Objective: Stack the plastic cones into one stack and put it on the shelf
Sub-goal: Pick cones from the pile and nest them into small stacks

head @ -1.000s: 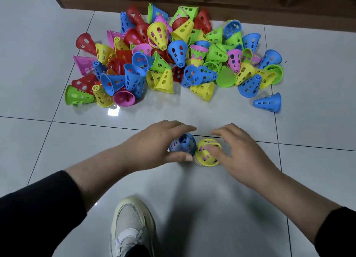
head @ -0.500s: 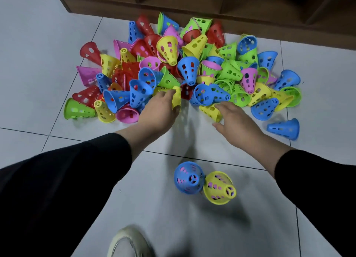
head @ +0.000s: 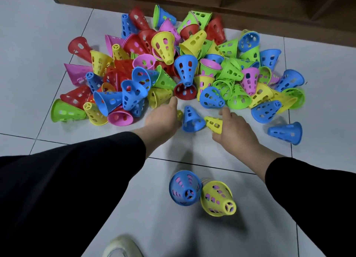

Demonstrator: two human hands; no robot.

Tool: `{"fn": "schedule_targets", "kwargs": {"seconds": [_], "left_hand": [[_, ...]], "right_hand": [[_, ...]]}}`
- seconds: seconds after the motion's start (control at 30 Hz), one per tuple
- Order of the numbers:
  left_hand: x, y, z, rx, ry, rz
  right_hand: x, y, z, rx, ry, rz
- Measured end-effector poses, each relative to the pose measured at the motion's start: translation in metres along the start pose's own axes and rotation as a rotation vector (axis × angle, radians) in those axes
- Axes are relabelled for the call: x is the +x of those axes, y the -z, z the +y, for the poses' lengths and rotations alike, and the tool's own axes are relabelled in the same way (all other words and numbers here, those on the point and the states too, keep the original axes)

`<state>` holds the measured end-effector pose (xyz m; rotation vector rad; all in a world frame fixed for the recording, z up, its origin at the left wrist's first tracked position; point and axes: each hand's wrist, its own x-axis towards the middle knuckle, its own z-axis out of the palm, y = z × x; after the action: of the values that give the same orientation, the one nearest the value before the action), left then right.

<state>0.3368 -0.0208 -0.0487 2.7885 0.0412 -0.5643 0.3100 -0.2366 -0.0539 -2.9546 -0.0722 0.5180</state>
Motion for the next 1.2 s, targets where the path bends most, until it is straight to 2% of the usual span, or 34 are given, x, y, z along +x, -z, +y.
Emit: {"fn": "schedule_targets", "kwargs": {"seconds": [0.13,0.23,0.37,0.5,0.7,0.8,0.97,1.2], "left_hand": [[-0.013,-0.006,-0.011,-0.007,-0.017,-0.009],[-0.028,0.007,-0.017,-0.055,0.055,0.094],[-0.063,0.037,-0.022,-0.508,0.067,0.181],[-0.119,0.057,-0.014,-0.813,-0.027,0.256],[-0.199,0.046,0.007,-1.011,-0.287,0.163],[-0.22,0.034,0.01,-0.949,-0.366,0.162],[-0.228,-0.005,0.004,-0.616,-0.386,0.141],[-0.217,-0.025,-0.004,-0.547,-0.345,0.088]], "right_hand": [[-0.015,0.01,0.003,0.087,-0.077,0.029],[-0.037,0.029,0.004,0.433,-0.123,0.13],[-0.08,0.056,0.004,0.823,-0.15,0.21],[-0.13,0.069,0.0,1.033,-0.074,0.24],[-0.2,0.069,-0.014,1.192,0.054,0.178],[-0.222,0.053,-0.016,1.125,0.09,0.219],[-0.23,0.013,-0.016,0.755,0.031,0.151],[-0.223,0.003,-0.011,0.674,0.013,0.109]]}}
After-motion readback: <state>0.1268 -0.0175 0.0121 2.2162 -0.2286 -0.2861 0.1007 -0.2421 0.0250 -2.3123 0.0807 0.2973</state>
